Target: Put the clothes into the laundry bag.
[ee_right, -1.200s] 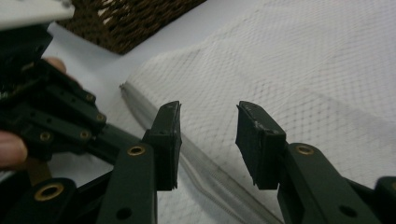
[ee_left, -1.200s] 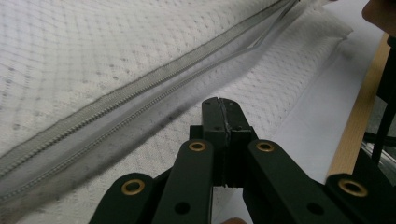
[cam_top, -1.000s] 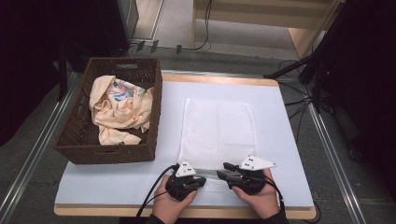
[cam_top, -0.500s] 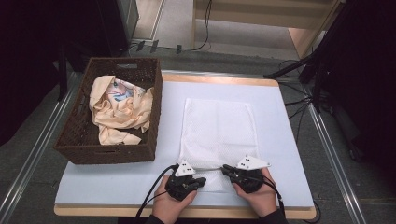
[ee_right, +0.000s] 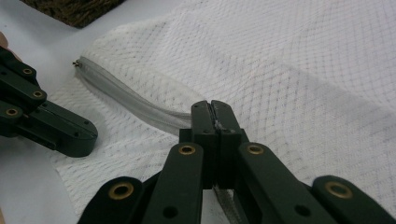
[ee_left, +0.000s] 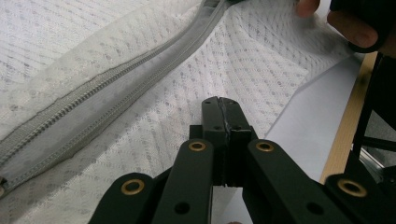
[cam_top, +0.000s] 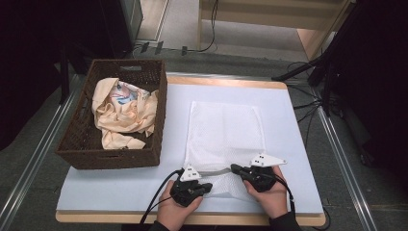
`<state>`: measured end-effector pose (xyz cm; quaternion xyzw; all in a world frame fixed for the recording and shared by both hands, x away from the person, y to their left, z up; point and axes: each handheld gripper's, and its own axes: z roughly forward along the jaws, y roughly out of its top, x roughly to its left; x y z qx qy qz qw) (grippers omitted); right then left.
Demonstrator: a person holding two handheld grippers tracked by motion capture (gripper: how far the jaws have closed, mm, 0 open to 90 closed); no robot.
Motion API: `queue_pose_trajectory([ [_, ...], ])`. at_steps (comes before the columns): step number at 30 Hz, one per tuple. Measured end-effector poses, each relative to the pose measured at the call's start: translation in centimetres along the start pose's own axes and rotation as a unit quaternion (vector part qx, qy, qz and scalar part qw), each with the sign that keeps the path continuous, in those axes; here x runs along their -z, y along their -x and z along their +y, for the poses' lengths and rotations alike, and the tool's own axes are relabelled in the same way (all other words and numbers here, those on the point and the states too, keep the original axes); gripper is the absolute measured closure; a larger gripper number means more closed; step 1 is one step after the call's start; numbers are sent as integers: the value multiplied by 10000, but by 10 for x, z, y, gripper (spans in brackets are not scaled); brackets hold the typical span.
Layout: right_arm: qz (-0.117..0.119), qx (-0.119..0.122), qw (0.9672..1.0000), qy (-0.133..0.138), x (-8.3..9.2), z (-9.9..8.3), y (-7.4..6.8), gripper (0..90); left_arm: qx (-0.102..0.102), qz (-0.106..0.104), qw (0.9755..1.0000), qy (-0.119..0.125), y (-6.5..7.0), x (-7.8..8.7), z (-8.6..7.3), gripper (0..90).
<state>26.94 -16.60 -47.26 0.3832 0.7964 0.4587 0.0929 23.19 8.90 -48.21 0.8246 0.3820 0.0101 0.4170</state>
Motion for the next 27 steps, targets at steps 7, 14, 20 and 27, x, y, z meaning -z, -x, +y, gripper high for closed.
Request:
queue_pose_trajectory([
  [7, 70, -176, 9998, -7, 7, 5, 4, 836, -4, -6, 10000, 0, 0, 0, 0, 900],
  [14, 109, -160, 9997, 118, 3, 6, 4, 779, -17, -4, 10000, -4, 0, 0, 0, 900],
  [20, 119, 105, 9999, -58, -7, 5, -5, 769, -10, -6, 10000, 6, 0, 0, 0, 900],
  [27, 80, 55, 9994, -334, -17, 3, -5, 886, -13, -4, 10000, 1, 0, 0, 0, 900],
])
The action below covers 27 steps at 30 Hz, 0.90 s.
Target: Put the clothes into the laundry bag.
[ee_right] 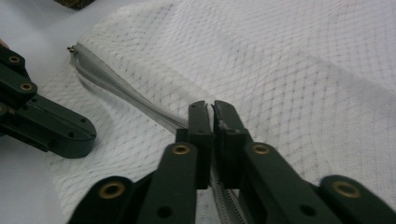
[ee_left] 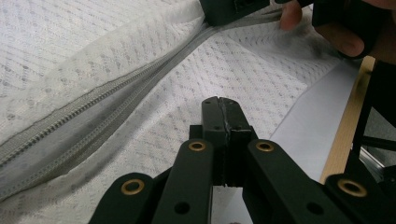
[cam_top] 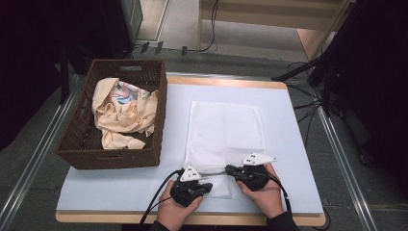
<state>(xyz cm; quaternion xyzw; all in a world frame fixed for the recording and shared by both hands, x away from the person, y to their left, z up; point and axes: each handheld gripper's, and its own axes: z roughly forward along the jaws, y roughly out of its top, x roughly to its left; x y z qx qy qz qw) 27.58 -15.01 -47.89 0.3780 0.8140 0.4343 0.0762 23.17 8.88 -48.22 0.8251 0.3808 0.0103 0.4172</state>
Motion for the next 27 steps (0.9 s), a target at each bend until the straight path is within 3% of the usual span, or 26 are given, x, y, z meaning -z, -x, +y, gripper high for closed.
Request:
queue_pose_trajectory([
  [8, -117, -90, 9996, 254, 7, 5, 6, 900, -8, 9, 10000, -9, 0, 0, 0, 900],
  [11, -369, -172, 9979, 505, 13, 12, 14, 900, -8, 11, 10000, -5, 0, 0, 0, 900],
  [13, -685, -181, 9953, 659, 15, 15, 23, 900, -8, 13, 10000, -5, 0, 0, 0, 900],
  [16, -1108, -299, 9911, 679, 14, 12, 35, 900, -3, 1, 10000, 2, 0, 0, 0, 900],
  [19, -1026, -517, 9923, 453, 7, 3, 44, 900, -1, -3, 10000, -2, 0, 0, 0, 900],
  [23, -918, -441, 9946, 195, 0, 2, 42, 883, 4, -3, 10000, 1, 0, 0, 0, 900],
  [27, -836, -441, 9955, 84, -2, 2, 41, 789, -3, 14, 10000, 0, 0, 0, 0, 900],
])
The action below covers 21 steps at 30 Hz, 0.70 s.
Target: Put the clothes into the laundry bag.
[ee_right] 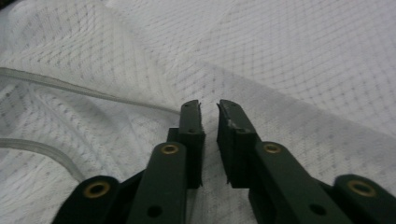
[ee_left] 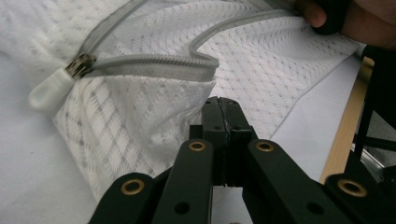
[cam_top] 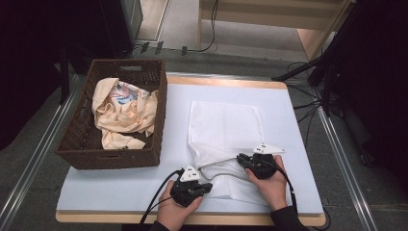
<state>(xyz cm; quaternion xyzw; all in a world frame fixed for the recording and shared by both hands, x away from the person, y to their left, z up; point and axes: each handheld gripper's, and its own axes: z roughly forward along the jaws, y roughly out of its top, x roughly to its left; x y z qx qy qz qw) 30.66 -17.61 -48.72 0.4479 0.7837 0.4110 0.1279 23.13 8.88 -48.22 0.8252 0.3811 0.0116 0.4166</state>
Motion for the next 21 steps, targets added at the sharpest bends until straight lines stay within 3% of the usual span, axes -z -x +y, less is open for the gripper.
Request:
queue_pose_trajectory([
  [2, 88, -35, 9999, -36, 0, 0, 0, 732, 2, 1, 10000, 3, 0, 0, 0, 900],
  [5, 245, -90, 9996, -105, -1, 2, -4, 577, 15, -14, 10000, 9, 0, 0, 0, 900],
  [8, 231, 131, 9994, -205, -2, 4, -9, 506, 14, -13, 10000, 10, 0, 0, 0, 900],
  [14, 64, 541, 9983, -220, 0, 3, -11, 535, 22, -15, 10000, 13, 0, 0, 0, 900],
  [18, 259, 436, 9979, -402, 4, 5, -10, 567, 24, -20, 10000, -1, 0, 0, 0, 900],
  [21, 380, 512, 9966, -530, 7, 4, -10, 500, 20, -21, 10000, -1, -1, 0, 0, 900],
])
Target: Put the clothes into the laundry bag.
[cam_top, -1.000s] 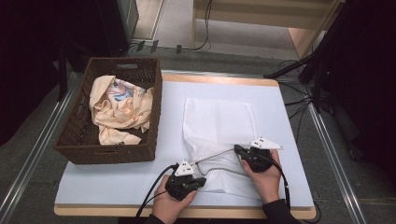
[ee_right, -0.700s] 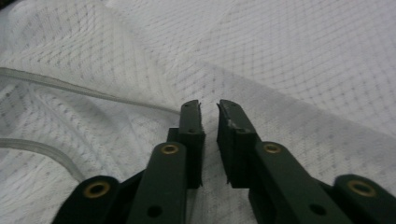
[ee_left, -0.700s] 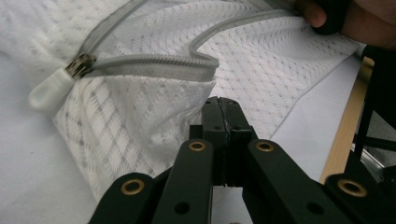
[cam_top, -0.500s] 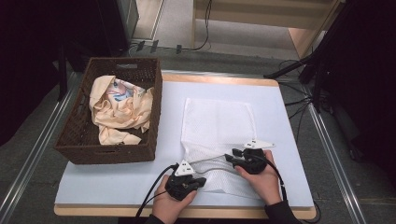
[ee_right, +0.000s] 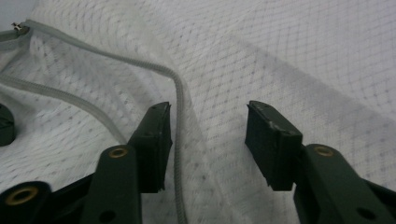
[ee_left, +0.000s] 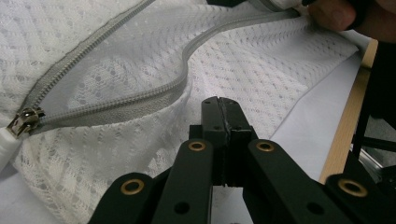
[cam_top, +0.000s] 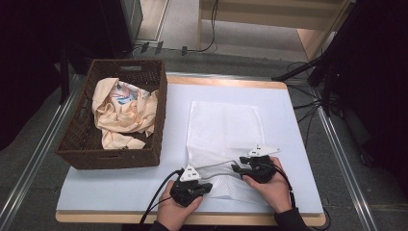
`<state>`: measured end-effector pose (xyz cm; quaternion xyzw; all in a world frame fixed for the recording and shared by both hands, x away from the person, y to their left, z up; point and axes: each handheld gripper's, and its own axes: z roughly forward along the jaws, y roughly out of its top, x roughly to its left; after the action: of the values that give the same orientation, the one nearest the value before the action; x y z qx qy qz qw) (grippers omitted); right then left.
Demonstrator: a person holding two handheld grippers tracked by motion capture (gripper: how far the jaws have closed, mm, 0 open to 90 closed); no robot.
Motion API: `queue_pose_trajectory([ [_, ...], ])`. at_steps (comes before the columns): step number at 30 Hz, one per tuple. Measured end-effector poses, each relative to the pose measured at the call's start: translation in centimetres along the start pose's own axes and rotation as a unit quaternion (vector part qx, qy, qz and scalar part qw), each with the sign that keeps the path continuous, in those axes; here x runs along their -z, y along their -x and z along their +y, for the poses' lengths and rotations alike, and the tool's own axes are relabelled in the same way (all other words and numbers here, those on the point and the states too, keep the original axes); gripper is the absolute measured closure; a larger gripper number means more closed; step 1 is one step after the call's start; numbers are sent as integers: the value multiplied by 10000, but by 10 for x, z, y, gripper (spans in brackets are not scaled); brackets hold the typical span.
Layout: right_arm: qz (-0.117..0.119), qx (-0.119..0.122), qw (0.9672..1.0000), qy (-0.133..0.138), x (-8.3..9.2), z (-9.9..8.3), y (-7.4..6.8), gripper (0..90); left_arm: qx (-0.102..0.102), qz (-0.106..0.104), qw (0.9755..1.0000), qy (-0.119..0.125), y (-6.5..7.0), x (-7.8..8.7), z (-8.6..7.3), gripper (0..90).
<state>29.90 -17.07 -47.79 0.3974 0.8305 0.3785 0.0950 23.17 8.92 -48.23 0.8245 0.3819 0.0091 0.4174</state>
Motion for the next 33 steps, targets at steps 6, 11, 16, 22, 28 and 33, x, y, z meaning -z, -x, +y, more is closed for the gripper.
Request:
queue_pose_trajectory([
  [6, -310, -82, 9994, -134, 1, 0, -9, 539, 3, 5, 10000, 17, 0, 0, 0, 900],
  [11, -233, -118, 9997, -2, 4, 0, -6, 795, -3, 0, 10000, 14, 0, 0, 0, 900],
  [16, -224, -100, 9986, 476, 14, 4, -7, 851, -6, -4, 10000, 10, 0, 0, 0, 900],
  [22, -207, -124, 9939, 1077, 31, 8, -8, 886, -23, 8, 10000, 11, 0, 0, 0, 900],
  [28, -119, -228, 9909, 1324, 44, 12, -6, 886, -18, 9, 10000, 17, 0, 0, 0, 900],
  [33, -137, -251, 9904, 1351, 47, 13, -7, 886, -22, 20, 10000, 12, 1, 0, 0, 900],
])
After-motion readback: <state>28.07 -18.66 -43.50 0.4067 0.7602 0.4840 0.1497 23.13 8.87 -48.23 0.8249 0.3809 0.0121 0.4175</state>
